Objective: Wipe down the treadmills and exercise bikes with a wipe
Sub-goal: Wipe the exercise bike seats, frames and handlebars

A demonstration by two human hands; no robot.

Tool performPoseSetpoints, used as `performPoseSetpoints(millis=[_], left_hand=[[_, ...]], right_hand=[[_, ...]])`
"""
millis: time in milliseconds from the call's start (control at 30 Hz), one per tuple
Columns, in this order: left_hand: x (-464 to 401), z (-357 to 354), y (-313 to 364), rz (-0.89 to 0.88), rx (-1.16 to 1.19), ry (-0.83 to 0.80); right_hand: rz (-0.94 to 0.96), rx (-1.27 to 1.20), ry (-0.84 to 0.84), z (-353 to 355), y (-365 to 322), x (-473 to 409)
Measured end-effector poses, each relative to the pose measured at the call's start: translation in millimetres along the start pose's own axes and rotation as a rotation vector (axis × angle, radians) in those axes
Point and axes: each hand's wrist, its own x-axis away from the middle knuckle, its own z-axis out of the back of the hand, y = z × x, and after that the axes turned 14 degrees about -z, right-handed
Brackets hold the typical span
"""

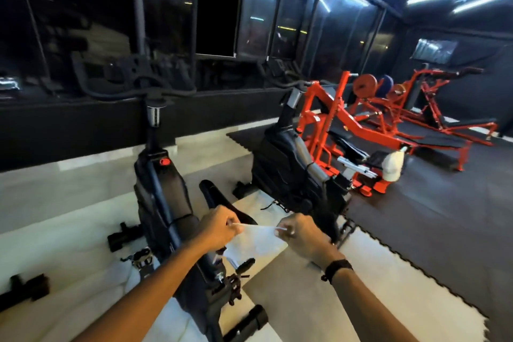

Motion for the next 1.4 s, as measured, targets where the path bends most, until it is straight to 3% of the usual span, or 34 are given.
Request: performPoseSetpoints(millis=[167, 233, 333, 400, 500, 567, 633, 733, 800, 867, 1000, 1200, 1400], left_hand=[[-47.5, 3.0, -45.0, 0.041, -0.112, 0.119], [-62.0, 10.3, -54.4, -0.029, -0.151, 0.262], [-74.8, 28.5, -60.6, -0.241, -0.246, 0.558], [-70.3, 25.0, -73.5, -0.287, -0.304, 0.592], [-47.3, -10.2, -112.3, -0.14, -0.26, 0.395], [-26.5, -39.3, -130.7, -0.085, -0.2, 0.264], [-17.5, -58.6, -137.5, -0.022, -0.124, 0.253], [-20.3, -67.6, -133.3, 0.089, 0.01, 0.402], [-30.0, -73.7, -129.6, 0.15, 0.05, 0.516], [-36.2, -77.3, -128.5, 0.234, 0.078, 0.663], [-28.2, -88.1, -134.9, 0.352, -0.009, 0.882], [-18.8, -105.7, -123.7, 0.532, -0.003, 0.996], [-21.9, -105.5, -129.9, 0.569, 0.062, 1.065]], right_hand=[[0.049, -0.011, -0.06, -6.7, -5.6, -78.3], [0.132, -0.09, 0.073, -10.2, -20.0, -105.1], [0.278, -0.072, 0.399, -14.1, -35.0, -132.2], [0.359, 0.007, 0.47, -28.6, -32.2, -138.6], [0.447, 0.178, 0.3, -58.0, -10.6, -140.3], [0.359, 0.369, 0.043, -73.7, 8.0, -134.3], [0.26, 0.367, -0.096, -82.9, 21.2, -137.8], [0.324, 0.162, 0.041, -93.7, 16.9, -152.5], [0.42, 0.112, -0.066, -103.2, 9.2, -157.0], [0.535, 0.191, -0.238, -120.7, 7.6, -151.9], [0.823, 0.425, -0.163, -154.6, 21.0, -149.5], [0.991, 0.487, -0.177, -168.7, -12.0, -179.0], [1.198, 0.525, -0.199, -161.2, -29.2, -172.8]])
